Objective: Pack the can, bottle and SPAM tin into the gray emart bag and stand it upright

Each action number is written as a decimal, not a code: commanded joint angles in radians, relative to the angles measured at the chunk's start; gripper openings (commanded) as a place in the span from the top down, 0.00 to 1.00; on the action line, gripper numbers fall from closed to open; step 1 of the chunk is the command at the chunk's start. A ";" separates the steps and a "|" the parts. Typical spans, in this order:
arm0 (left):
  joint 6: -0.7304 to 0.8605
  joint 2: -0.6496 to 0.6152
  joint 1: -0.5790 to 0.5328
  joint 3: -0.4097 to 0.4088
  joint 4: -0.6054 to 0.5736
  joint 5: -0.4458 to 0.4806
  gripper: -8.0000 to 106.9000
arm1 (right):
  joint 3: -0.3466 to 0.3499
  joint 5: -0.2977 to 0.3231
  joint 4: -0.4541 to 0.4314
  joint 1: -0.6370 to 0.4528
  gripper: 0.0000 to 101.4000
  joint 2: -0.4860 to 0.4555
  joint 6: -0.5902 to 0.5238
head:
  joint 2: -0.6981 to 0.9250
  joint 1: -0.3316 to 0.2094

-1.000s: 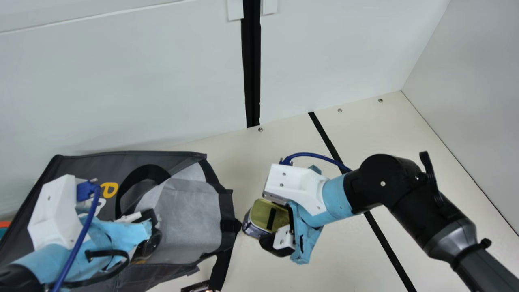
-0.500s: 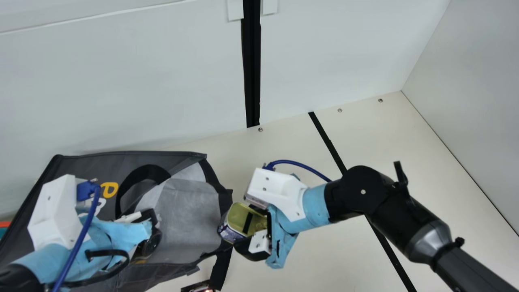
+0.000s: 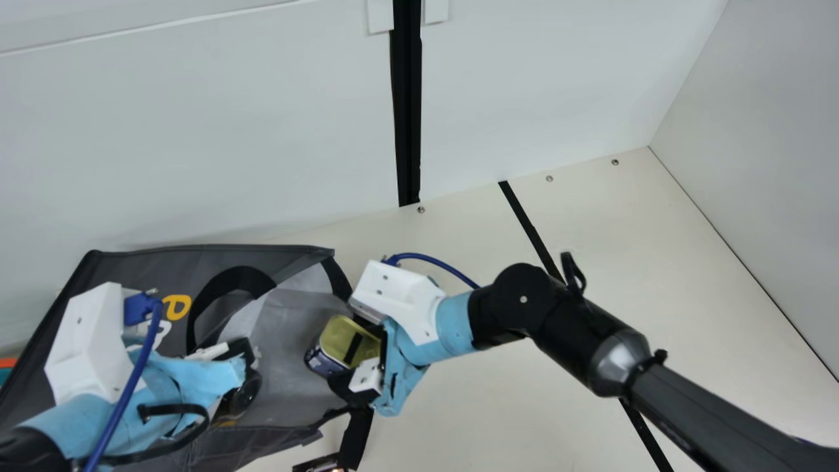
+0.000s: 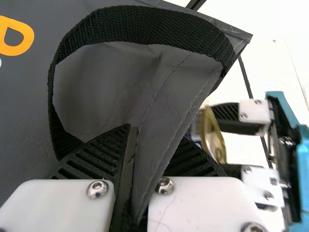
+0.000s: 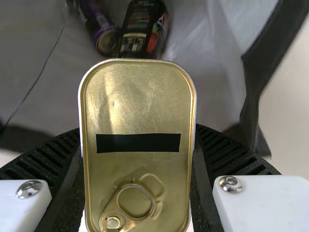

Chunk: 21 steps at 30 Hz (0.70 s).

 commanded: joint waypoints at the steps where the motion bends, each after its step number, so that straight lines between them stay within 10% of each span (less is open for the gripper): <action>1: 0.000 0.000 0.000 0.000 0.000 0.000 1.00 | -0.017 -0.009 0.005 0.015 1.00 0.025 0.003 | -0.001 -0.024; 21: 0.000 0.000 0.000 0.000 0.000 0.000 1.00 | -0.176 -0.113 0.020 0.149 1.00 0.219 0.067 | -0.001 -0.024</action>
